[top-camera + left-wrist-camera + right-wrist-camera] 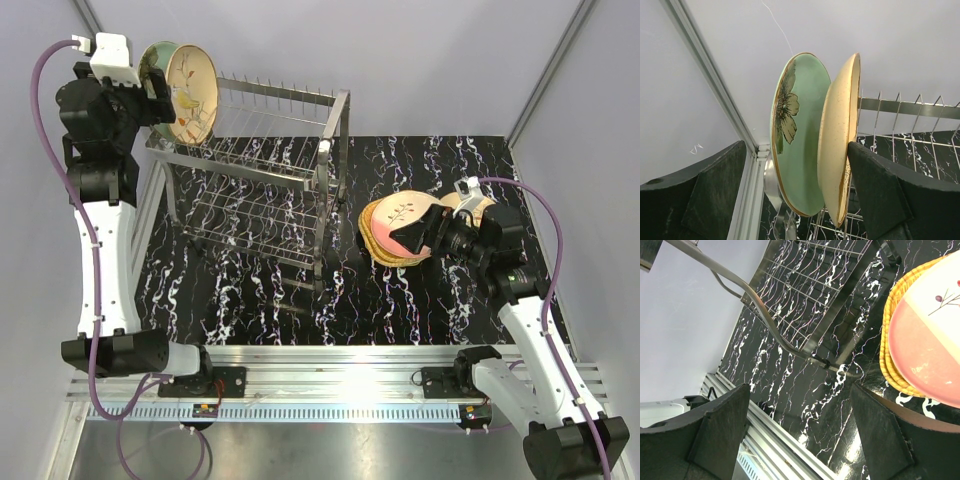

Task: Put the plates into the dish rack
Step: Insert the plate into the dish rack

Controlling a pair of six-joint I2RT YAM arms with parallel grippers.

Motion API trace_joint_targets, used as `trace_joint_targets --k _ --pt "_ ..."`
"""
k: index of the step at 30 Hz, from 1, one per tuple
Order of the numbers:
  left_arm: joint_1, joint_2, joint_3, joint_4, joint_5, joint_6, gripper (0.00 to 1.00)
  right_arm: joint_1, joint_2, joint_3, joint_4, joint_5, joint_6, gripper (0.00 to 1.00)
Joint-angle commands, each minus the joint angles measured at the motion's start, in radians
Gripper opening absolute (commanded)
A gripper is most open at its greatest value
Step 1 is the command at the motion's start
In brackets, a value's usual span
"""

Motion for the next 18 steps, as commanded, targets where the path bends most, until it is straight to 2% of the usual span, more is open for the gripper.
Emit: trace_joint_targets --k 1,5,9,18 --pt "0.005 -0.013 0.022 0.025 -0.024 -0.010 0.84 0.013 -0.012 0.035 0.011 0.017 -0.024 0.89" --pt "0.004 -0.019 0.024 0.022 -0.085 0.006 0.78 0.016 -0.006 0.035 0.014 0.021 -0.024 0.89" --pt "0.004 -0.017 0.030 0.018 -0.115 0.006 0.78 0.018 -0.005 0.033 0.018 0.023 -0.025 0.89" --pt "0.004 -0.031 0.048 0.001 -0.049 -0.040 0.80 0.018 -0.009 0.036 0.011 0.027 -0.027 0.89"
